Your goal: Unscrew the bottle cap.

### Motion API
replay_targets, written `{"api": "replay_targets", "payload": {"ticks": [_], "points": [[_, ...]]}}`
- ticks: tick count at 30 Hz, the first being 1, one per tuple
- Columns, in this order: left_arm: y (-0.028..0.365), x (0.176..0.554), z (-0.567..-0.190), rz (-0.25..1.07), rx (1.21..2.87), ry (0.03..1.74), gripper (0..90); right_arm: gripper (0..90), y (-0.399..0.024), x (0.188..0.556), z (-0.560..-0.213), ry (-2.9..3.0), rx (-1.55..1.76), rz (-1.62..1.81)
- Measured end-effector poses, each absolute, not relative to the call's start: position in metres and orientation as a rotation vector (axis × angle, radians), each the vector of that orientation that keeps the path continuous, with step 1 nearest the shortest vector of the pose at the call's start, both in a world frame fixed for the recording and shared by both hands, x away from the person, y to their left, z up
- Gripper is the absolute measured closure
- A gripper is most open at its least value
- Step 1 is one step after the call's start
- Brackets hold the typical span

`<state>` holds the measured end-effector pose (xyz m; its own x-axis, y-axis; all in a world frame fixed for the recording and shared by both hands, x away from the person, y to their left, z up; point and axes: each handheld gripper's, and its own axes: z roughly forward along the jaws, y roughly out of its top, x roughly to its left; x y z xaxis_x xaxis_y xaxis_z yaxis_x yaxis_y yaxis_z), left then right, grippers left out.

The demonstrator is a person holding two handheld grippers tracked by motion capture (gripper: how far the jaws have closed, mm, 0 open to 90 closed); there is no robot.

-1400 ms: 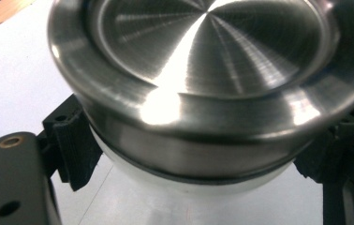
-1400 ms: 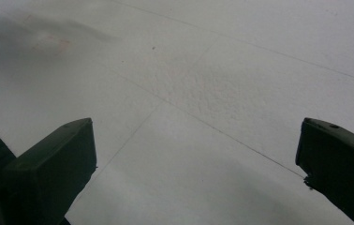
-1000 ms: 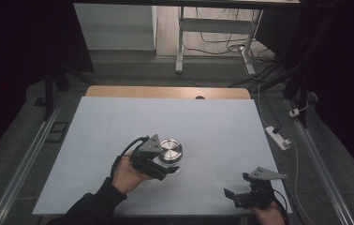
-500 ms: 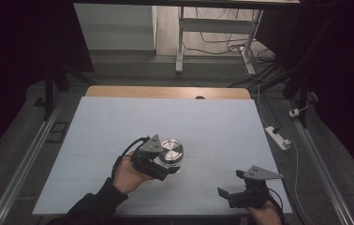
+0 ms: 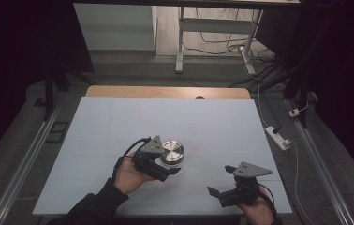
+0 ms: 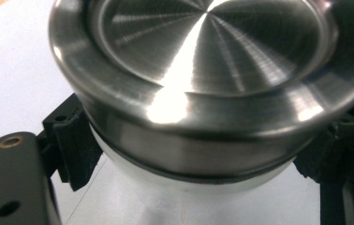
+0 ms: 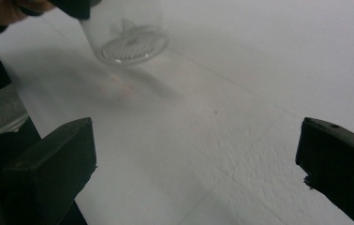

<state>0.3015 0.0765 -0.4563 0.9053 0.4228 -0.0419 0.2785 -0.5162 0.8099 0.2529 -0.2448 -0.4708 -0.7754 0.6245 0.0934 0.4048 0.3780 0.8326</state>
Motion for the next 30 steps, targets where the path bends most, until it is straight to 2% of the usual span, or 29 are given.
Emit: {"api": "replay_targets", "payload": {"ticks": [30], "points": [[0.074,0.299,-0.457,0.210,2.149,0.488,15.7,0.0,-0.179,0.282,-0.426,2.460,0.775,1.400]]}}
